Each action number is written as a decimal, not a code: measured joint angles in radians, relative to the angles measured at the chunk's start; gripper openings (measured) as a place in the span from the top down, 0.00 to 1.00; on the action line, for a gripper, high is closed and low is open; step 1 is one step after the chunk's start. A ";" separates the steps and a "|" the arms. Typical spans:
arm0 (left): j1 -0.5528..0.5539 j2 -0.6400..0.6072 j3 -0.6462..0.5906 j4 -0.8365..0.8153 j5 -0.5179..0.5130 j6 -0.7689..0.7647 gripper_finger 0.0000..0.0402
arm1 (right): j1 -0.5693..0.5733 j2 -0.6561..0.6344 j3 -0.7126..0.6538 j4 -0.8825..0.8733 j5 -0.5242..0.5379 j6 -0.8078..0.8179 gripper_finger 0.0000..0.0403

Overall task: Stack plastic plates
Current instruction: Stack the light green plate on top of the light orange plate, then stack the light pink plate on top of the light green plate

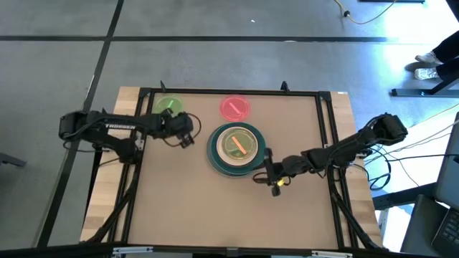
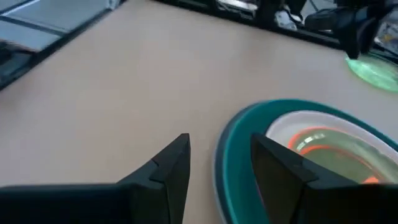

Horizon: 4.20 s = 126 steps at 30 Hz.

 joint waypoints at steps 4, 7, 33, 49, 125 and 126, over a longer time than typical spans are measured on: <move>0.132 0.000 -0.032 0.023 0.010 0.093 0.72 | -0.014 0.000 -0.006 -0.012 0.002 0.004 0.61; 0.217 0.000 -0.057 0.082 0.047 0.202 0.72 | -0.020 0.003 -0.006 -0.008 0.022 0.004 0.61; 0.475 0.278 -0.063 0.294 0.082 0.400 0.78 | -0.019 0.004 -0.005 -0.045 0.125 0.007 0.61; 0.399 0.240 -0.069 0.281 0.017 0.448 0.99 | -0.019 0.004 -0.005 -0.044 0.125 0.008 0.61; -0.313 0.445 -0.064 1.274 0.273 0.577 0.82 | -0.018 0.004 -0.005 -0.045 0.133 0.004 0.61; -0.313 0.445 -0.064 1.273 0.273 0.570 0.80 | -0.019 0.004 -0.005 -0.046 0.133 0.004 0.61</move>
